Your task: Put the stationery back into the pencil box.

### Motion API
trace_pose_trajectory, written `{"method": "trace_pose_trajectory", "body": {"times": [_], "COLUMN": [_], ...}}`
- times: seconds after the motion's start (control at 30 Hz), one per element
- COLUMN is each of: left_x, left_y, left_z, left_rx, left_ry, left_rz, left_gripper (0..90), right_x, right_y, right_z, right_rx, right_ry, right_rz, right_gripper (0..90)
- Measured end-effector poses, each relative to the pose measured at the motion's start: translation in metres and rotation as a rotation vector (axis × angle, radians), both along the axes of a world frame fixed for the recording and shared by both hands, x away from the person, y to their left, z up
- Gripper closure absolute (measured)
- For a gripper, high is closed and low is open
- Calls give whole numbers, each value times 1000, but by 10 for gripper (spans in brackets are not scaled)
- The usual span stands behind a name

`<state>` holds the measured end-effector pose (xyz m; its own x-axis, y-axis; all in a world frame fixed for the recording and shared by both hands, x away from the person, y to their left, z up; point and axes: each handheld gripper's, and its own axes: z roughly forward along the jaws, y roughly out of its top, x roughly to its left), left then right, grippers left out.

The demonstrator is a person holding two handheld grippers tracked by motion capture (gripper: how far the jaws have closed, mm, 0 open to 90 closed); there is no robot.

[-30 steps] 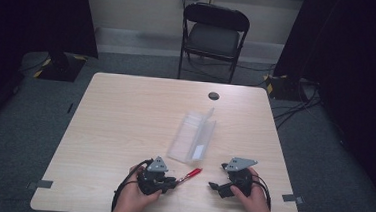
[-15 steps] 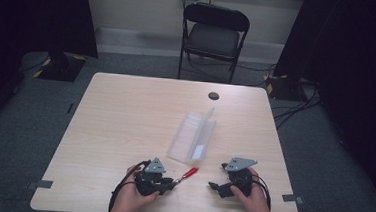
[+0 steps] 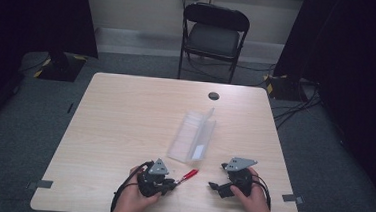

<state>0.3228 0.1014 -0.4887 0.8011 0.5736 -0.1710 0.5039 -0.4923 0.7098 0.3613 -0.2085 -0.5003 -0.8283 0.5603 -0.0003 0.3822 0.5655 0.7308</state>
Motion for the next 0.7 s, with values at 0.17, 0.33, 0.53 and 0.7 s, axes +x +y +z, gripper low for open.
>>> {"method": "trace_pose_trajectory", "body": {"times": [0.17,0.33,0.53,0.7], "left_x": [3,4,6,7], "left_y": [13,23,33,40], "left_z": [10,15,20,25], "left_rx": [-42,-55,-77,-98], "left_ry": [-5,-7,-2,9], "left_rz": [28,48,67,83], "left_gripper": [802,802,802,802], "right_x": [0,0,0,0], "right_y": [0,0,0,0], "right_z": [0,0,0,0], "right_rx": [0,0,0,0], "right_ry": [0,1,0,0], "right_rz": [0,0,0,0], "right_gripper": [124,124,124,124]}}
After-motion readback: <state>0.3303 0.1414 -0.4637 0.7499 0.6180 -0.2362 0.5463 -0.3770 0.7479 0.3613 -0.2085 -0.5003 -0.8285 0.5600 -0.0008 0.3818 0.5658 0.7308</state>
